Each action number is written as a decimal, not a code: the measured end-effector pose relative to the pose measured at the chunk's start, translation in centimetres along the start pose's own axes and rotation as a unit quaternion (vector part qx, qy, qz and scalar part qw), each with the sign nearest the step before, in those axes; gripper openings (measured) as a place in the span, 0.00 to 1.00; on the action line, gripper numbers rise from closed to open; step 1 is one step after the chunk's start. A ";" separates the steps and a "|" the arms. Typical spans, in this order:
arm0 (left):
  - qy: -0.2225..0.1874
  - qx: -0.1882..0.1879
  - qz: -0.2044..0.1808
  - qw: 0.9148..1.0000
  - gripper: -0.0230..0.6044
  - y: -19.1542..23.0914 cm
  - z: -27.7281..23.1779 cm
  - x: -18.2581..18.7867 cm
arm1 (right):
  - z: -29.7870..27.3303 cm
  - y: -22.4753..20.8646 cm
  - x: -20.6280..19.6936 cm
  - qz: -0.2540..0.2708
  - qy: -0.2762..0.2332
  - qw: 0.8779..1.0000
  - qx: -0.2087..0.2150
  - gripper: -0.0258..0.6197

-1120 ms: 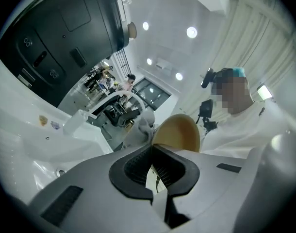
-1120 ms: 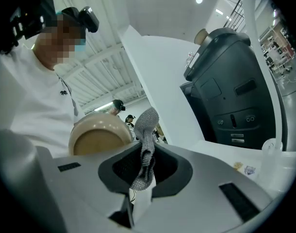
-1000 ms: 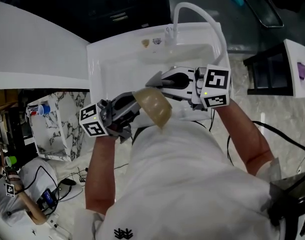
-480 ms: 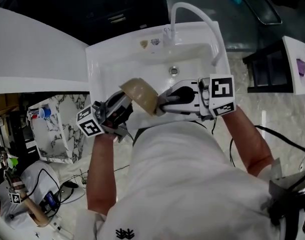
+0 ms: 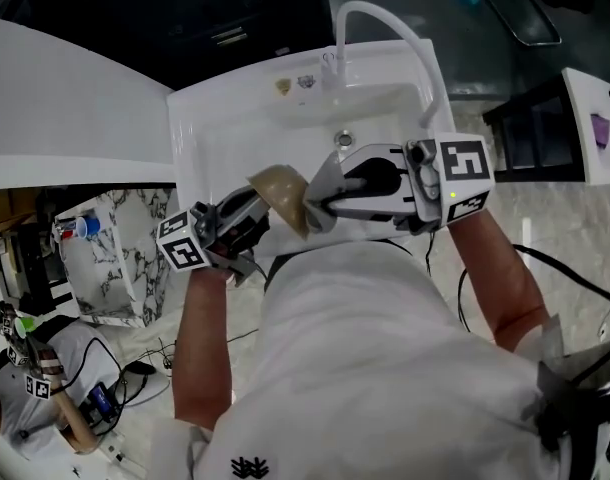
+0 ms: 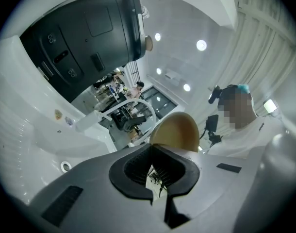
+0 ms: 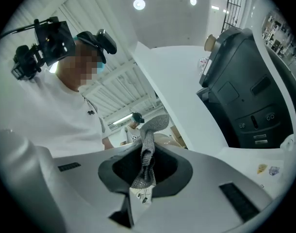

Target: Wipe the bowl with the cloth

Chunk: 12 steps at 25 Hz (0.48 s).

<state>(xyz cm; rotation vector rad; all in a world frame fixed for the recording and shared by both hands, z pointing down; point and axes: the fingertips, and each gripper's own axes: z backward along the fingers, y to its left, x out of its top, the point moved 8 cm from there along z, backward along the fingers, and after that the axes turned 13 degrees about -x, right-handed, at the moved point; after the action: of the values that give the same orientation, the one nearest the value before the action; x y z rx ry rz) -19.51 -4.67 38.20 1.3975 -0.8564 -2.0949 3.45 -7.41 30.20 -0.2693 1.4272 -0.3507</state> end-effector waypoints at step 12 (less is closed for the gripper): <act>0.060 -0.081 0.003 0.995 0.06 -2.0 -2.6 -1.2 | -1.7 -2.2 0.4 -0.009 -0.019 0.997 -0.072 0.11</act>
<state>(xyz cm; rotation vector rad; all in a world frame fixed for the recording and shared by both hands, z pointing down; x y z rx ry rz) -16.72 -3.09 36.77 1.4148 -0.6272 -2.0041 1.60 -9.61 30.45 -0.4044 1.4150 -0.2559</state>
